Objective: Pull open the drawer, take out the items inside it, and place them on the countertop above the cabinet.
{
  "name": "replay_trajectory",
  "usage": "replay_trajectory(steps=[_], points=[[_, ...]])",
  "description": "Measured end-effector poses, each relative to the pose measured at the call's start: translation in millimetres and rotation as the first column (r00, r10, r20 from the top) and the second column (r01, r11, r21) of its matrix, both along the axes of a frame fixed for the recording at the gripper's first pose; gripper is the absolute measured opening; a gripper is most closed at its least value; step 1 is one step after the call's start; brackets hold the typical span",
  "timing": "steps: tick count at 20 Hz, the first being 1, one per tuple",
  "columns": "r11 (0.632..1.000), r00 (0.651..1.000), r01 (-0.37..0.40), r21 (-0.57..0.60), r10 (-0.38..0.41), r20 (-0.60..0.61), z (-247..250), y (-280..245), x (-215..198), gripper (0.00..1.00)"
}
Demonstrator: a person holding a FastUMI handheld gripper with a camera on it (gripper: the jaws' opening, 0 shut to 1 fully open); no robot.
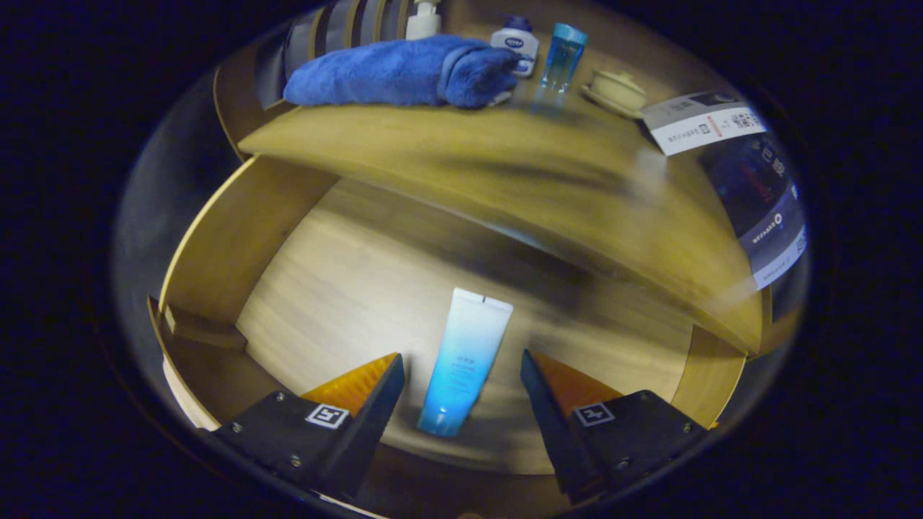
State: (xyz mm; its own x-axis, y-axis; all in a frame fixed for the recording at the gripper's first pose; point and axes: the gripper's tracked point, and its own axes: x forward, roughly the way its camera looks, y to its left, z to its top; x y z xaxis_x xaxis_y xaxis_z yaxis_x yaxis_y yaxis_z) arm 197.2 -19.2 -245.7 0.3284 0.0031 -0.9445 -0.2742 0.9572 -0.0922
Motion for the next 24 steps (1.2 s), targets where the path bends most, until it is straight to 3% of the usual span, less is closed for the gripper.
replay_trajectory(steps=[7,12,13,19,24], points=[[1.0,0.997,0.027,-0.001,-0.027,-0.075,-14,-1,-3,0.97],[0.998,0.997,0.037,0.049,-0.033,-0.065,-15,7,2,0.49],[0.999,0.998,0.029,0.033,-0.028,-0.049,-14,5,1,0.43],[0.988,0.999,0.025,0.15,-0.03,0.033,43,2,4,0.43],[0.978,0.996,-0.033,0.207,0.015,0.084,93,-3,-17,0.43]])
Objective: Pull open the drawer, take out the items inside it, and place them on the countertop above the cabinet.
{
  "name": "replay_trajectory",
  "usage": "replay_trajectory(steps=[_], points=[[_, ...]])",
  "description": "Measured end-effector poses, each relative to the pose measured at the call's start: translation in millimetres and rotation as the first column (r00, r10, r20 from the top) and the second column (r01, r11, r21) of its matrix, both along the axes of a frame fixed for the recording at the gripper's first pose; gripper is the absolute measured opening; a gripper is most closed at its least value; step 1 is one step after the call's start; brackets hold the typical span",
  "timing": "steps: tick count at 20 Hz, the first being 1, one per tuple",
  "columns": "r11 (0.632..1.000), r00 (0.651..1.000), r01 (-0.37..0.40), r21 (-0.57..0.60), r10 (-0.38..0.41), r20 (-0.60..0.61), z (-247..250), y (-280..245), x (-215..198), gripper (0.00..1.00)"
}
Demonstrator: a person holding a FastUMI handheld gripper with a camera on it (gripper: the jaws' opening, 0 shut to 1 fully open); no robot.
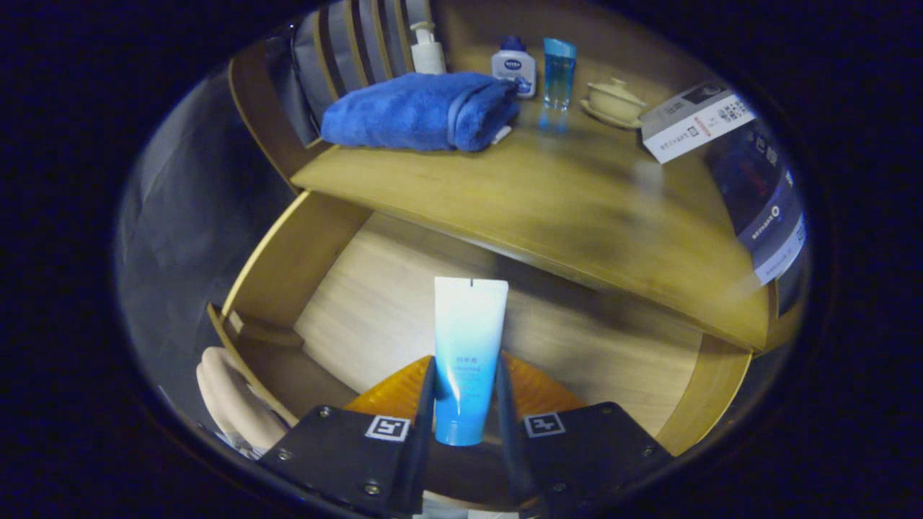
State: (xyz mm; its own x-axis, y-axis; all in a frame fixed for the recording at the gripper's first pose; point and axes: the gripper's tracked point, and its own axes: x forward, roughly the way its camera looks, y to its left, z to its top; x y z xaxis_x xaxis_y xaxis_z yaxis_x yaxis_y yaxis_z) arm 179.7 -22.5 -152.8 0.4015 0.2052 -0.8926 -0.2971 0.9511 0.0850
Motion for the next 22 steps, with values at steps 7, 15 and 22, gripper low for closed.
replay_trajectory(steps=[7,15,22], points=[[0.997,0.962,0.081,0.02,-0.083,0.26,74,-14,52,0.43],[0.963,0.91,0.265,0.04,-0.264,0.321,60,-20,136,0.43],[0.941,0.87,0.337,-0.015,-0.306,0.386,47,-31,162,0.43]])
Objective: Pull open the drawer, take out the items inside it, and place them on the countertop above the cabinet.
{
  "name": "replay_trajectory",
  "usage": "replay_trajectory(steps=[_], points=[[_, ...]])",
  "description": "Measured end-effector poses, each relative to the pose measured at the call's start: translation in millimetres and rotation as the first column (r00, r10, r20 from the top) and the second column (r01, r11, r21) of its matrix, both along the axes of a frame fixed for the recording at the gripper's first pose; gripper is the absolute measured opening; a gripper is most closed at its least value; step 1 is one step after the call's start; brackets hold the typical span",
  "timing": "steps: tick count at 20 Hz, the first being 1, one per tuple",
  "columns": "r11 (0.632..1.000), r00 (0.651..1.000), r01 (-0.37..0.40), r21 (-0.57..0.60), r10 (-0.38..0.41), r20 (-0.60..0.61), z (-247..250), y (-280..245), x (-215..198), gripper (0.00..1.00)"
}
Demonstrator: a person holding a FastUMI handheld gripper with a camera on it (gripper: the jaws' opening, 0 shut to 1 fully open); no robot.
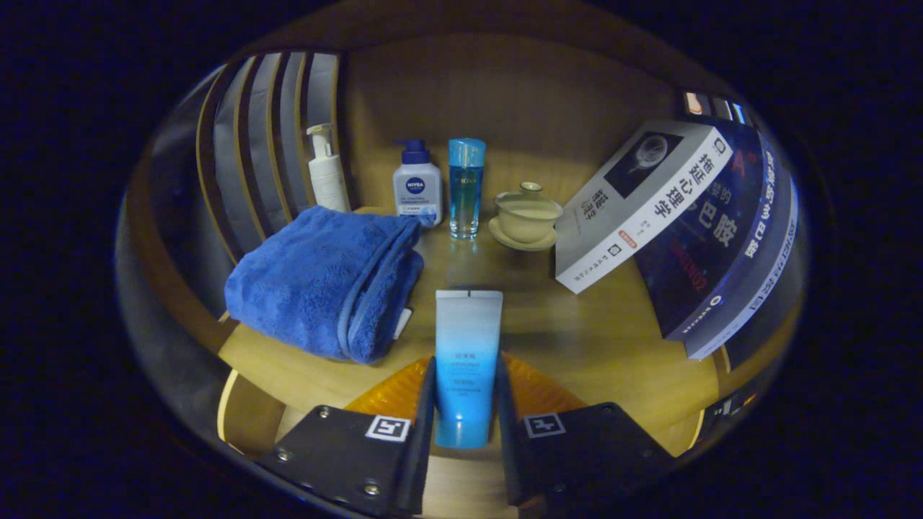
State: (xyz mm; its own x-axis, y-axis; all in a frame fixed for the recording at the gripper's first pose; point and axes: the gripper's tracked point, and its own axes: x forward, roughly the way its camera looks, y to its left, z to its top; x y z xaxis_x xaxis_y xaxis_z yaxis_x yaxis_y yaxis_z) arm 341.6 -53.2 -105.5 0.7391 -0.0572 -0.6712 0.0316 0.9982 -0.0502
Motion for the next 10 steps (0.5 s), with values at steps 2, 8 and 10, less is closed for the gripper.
replay_trajectory(steps=[2,8,10], points=[[1.0,0.998,0.014,-0.023,-0.012,0.054,7,-3,7,0.48],[0.999,0.976,-0.004,-0.043,0.013,0.215,55,0,-20,0.66],[0.998,0.967,-0.045,-0.046,0.055,0.25,65,7,-43,0.66]])
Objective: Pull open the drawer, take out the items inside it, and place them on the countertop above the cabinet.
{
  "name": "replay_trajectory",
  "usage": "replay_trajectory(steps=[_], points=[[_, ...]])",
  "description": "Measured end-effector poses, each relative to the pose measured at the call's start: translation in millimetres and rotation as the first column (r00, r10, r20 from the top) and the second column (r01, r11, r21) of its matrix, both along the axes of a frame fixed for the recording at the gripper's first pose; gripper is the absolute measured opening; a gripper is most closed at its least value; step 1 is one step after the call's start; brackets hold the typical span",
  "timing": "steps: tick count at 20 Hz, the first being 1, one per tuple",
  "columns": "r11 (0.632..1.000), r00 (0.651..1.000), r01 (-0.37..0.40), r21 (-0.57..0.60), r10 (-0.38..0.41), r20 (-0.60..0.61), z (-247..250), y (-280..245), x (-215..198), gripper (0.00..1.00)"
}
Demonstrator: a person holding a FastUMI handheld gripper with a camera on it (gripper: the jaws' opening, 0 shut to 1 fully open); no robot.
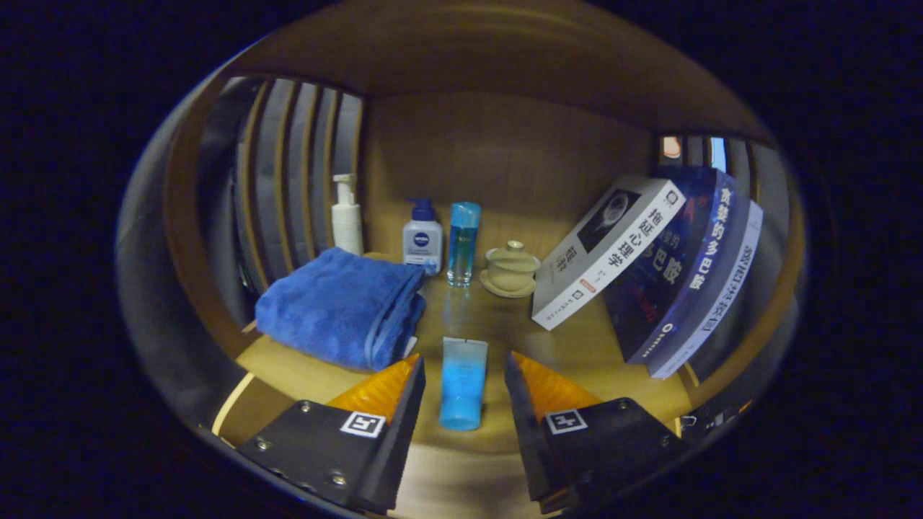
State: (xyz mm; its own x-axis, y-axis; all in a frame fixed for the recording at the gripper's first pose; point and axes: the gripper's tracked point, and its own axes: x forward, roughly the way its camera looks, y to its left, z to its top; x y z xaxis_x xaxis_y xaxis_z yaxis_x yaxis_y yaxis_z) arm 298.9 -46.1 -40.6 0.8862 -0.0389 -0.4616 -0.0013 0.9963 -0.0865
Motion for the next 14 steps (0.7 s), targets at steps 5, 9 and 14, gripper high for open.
replay_trajectory(steps=[5,9,14], points=[[0.99,0.992,-0.121,0.074,0.117,0.052,15,33,-76,0.66],[0.978,0.974,-0.197,0.066,0.188,0.125,20,52,-137,0.66],[0.967,0.957,-0.253,0.039,0.245,0.153,9,67,-198,0.65]])
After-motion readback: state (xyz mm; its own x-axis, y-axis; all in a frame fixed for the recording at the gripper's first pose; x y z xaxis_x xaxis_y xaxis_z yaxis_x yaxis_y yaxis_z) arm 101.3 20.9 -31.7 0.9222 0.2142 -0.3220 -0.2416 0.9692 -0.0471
